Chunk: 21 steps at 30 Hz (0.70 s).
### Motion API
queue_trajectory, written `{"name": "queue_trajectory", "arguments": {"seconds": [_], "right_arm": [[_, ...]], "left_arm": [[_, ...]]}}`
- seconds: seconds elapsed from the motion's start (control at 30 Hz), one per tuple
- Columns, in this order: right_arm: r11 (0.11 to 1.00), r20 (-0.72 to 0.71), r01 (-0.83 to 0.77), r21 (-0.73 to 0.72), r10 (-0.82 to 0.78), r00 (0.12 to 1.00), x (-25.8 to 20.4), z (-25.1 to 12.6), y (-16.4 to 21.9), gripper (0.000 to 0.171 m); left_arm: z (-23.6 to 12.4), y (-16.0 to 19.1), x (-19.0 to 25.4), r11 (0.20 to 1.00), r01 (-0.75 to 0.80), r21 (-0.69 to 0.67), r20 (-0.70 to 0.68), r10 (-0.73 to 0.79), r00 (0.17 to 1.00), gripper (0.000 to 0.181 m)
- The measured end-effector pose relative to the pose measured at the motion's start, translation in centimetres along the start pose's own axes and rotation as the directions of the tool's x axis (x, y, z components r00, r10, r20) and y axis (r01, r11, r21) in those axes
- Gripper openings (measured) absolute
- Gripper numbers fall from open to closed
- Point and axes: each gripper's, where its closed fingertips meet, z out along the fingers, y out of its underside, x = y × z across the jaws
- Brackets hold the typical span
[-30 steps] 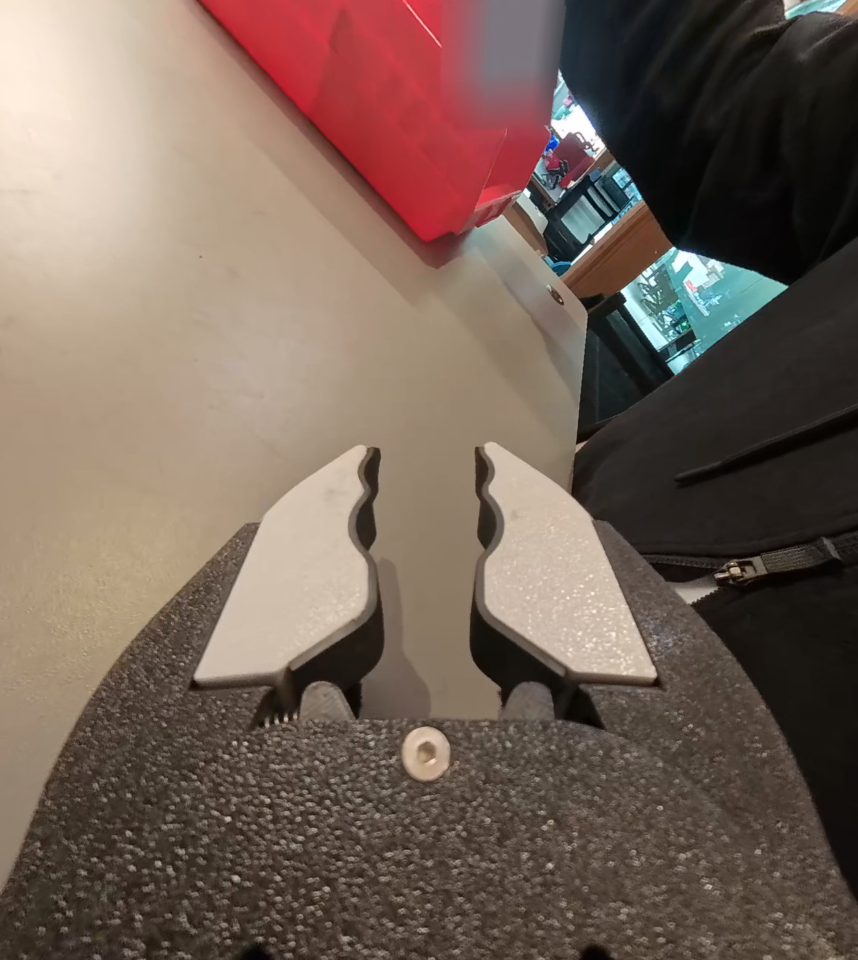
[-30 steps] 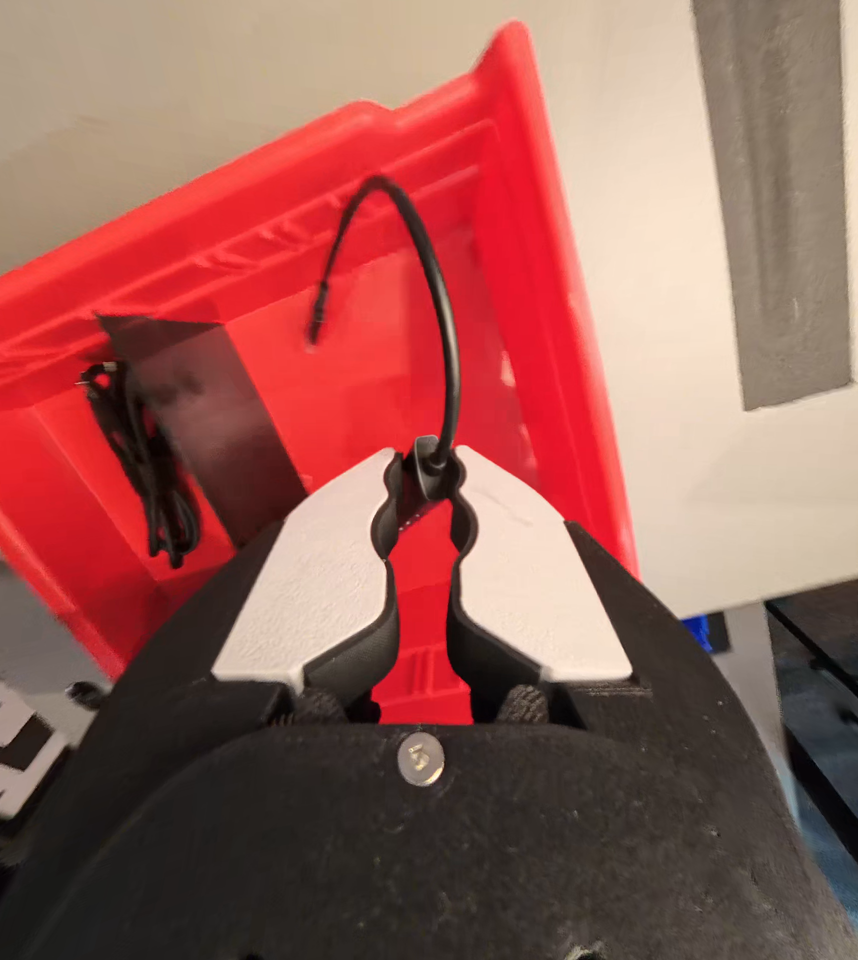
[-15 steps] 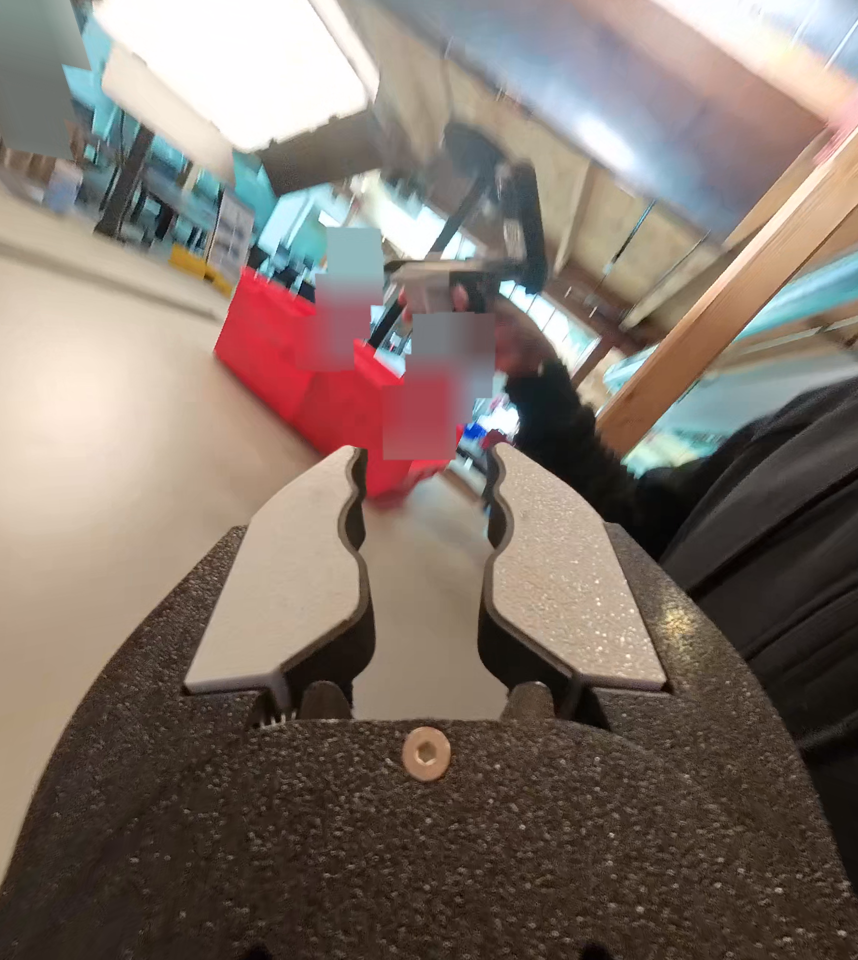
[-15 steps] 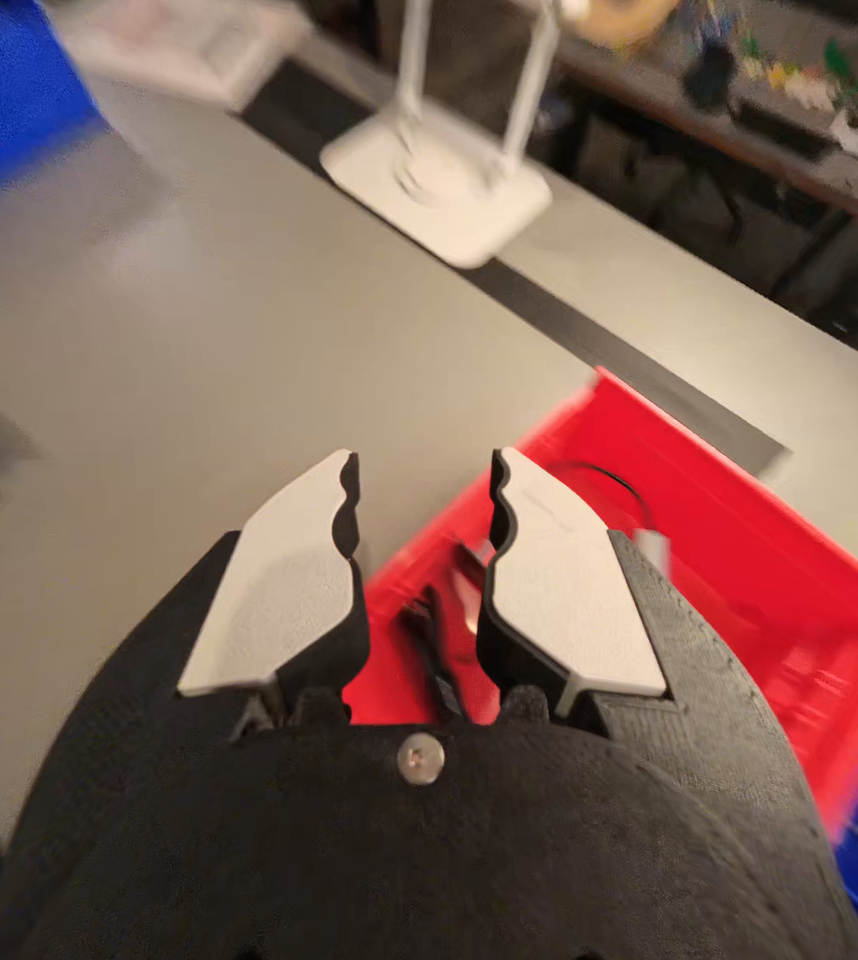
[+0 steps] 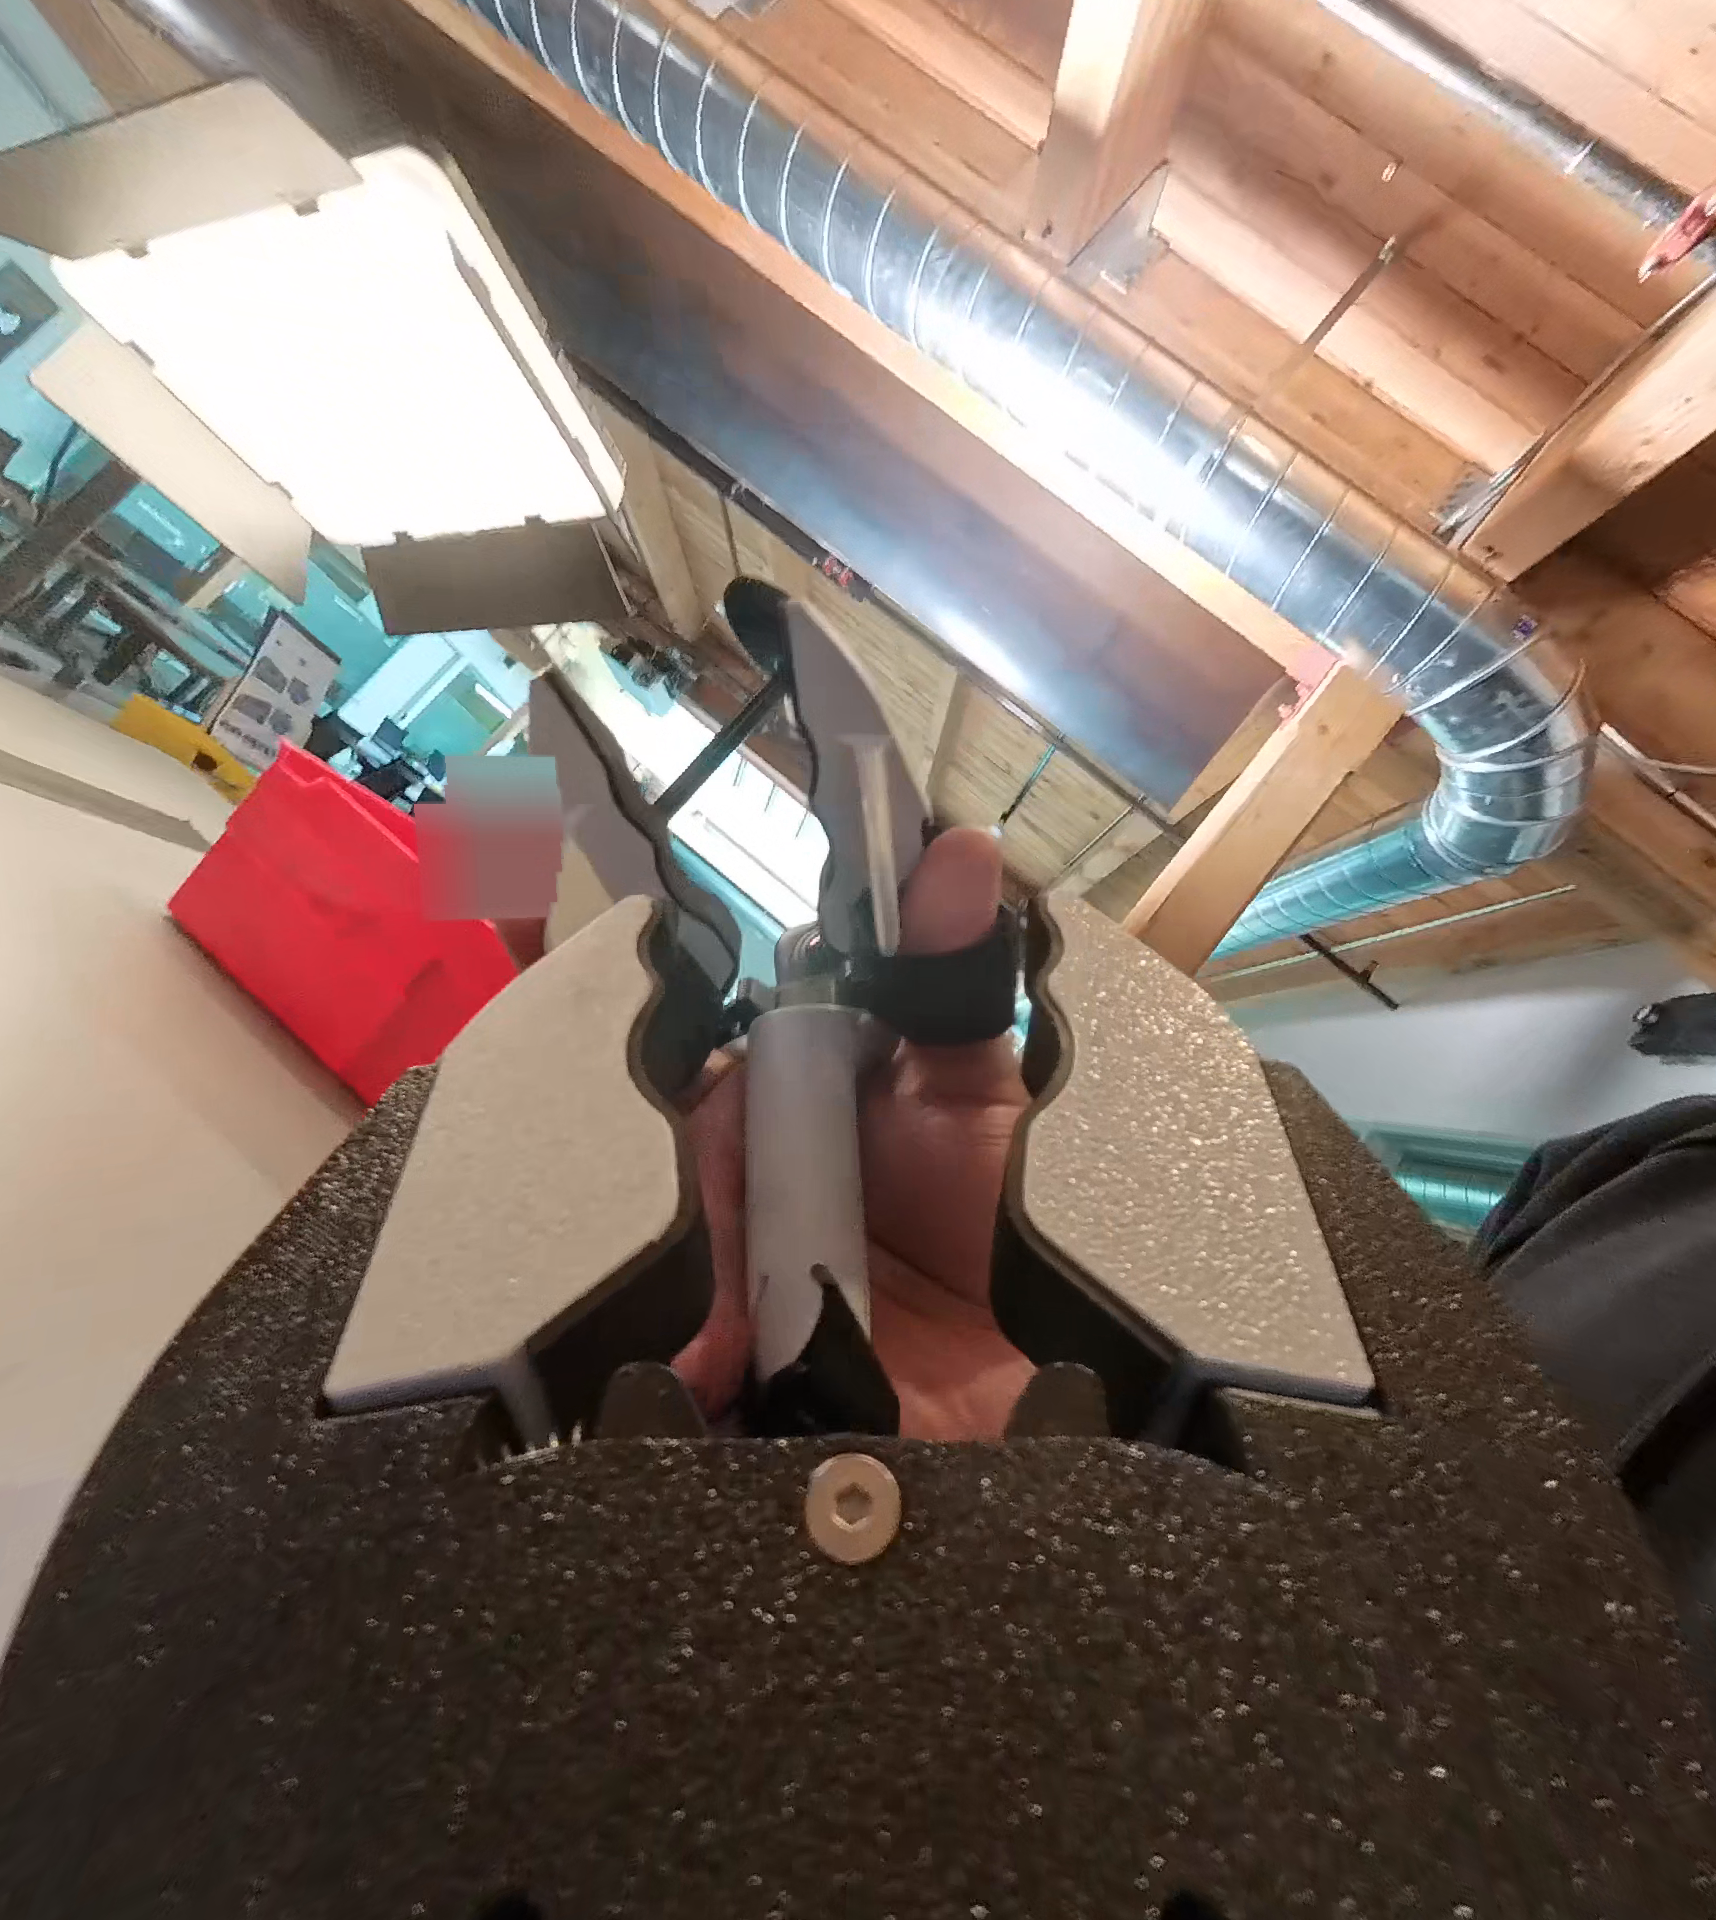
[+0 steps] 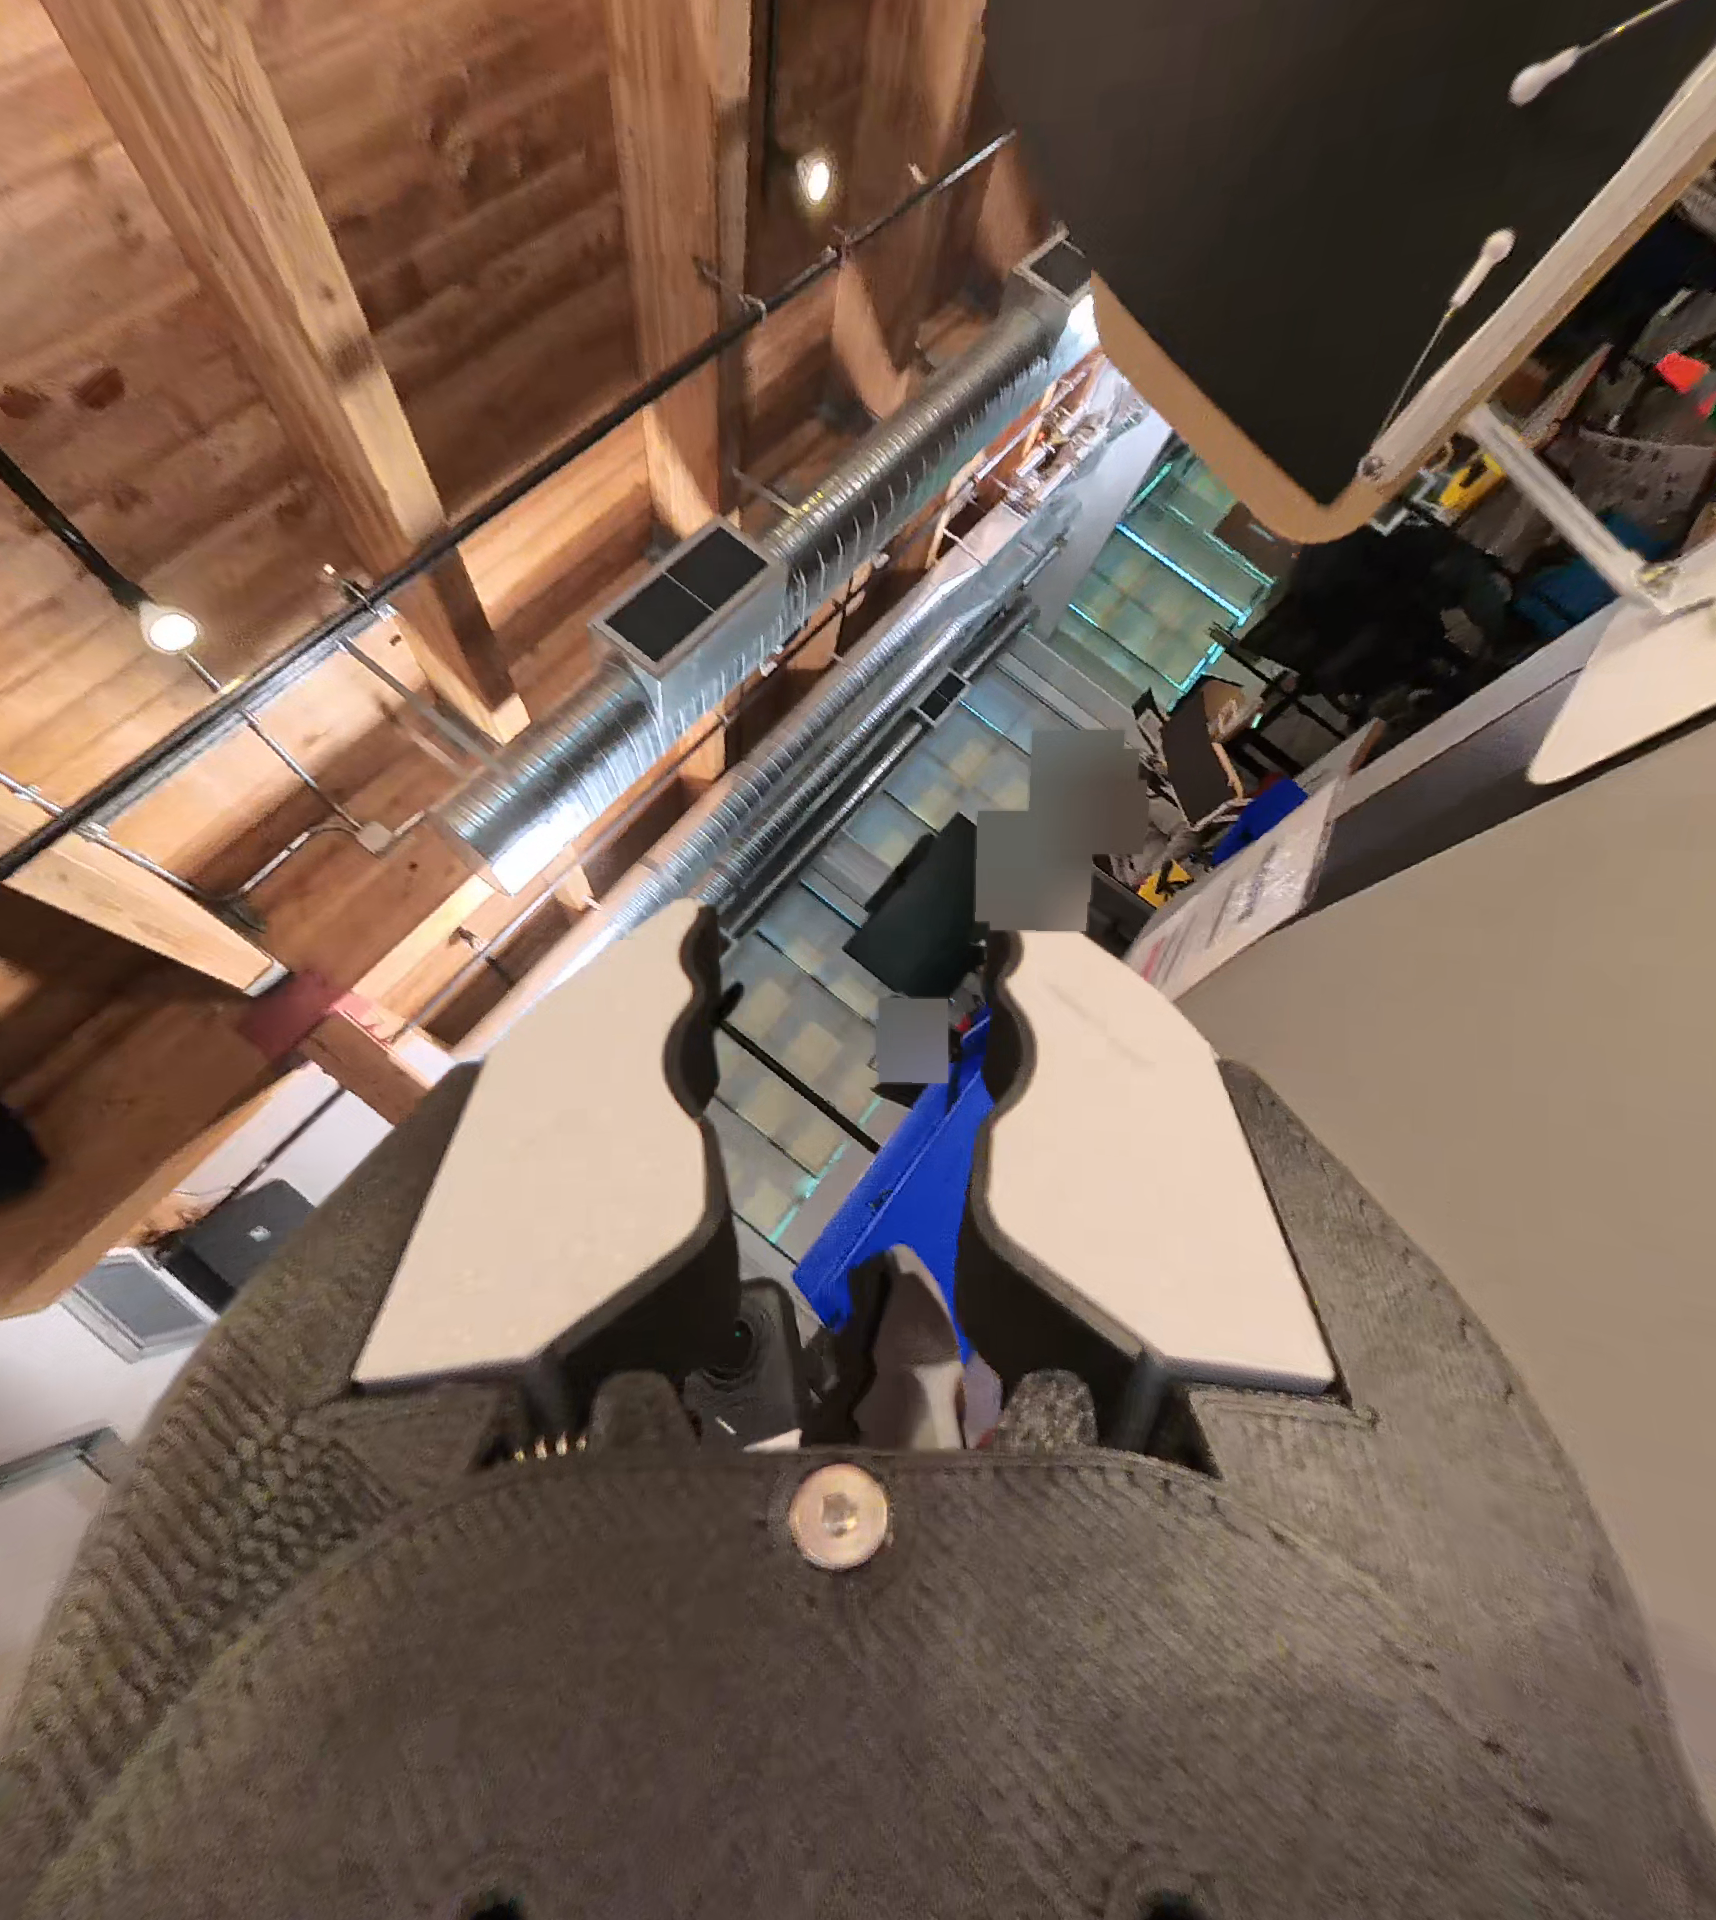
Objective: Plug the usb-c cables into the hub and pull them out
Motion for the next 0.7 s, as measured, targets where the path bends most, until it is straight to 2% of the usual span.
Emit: {"name": "queue_trajectory", "arguments": {"seconds": [0.07,0.27,0.37,0.5,0.57,0.6,0.67,0.7], "right_arm": [[0.998,0.008,0.013,0.056,-0.013,1.000,-0.6,0.6,0.4,0.047],[0.984,0.051,-0.009,0.181,-0.001,0.999,-1.9,2.7,1.8,0.042],[0.983,0.066,-0.041,0.179,0.030,0.997,-2.1,3.8,3.3,0.041],[0.979,0.163,-0.139,0.149,0.114,0.980,-3.4,5.0,5.2,0.038],[0.984,0.153,-0.120,0.134,0.099,0.983,-4.3,5.3,6.9,0.036],[0.987,0.149,-0.081,0.137,0.060,0.987,-4.8,5.3,7.4,0.035],[0.988,0.146,0.046,0.147,-0.068,0.987,-5.8,4.8,7.5,0.033],[0.987,0.150,0.076,0.141,-0.097,0.984,-5.9,4.4,7.5,0.029]], "left_arm": [[-0.8,0.4,-0.1,0.998,0.005,-0.055,0.009,-0.004,1.000,0.067],[-4.0,-2.0,1.0,0.997,-0.019,-0.076,-0.001,0.018,1.000,0.066],[-5.1,-2.4,1.6,0.994,-0.002,-0.105,-0.043,-0.002,0.999,0.063],[-6.8,-3.2,3.1,0.994,0.058,-0.098,-0.124,-0.070,0.990,0.060],[-7.6,-3.7,3.8,0.996,0.042,-0.079,-0.143,-0.053,0.988,0.061],[-8.1,-3.9,4.2,0.996,0.040,-0.081,-0.160,-0.052,0.986,0.064],[-9.1,-3.9,4.6,0.995,0.076,-0.063,-0.162,-0.085,0.983,0.091],[-9.6,-3.5,4.6,0.994,0.084,-0.076,-0.153,-0.095,0.984,0.095]]}}
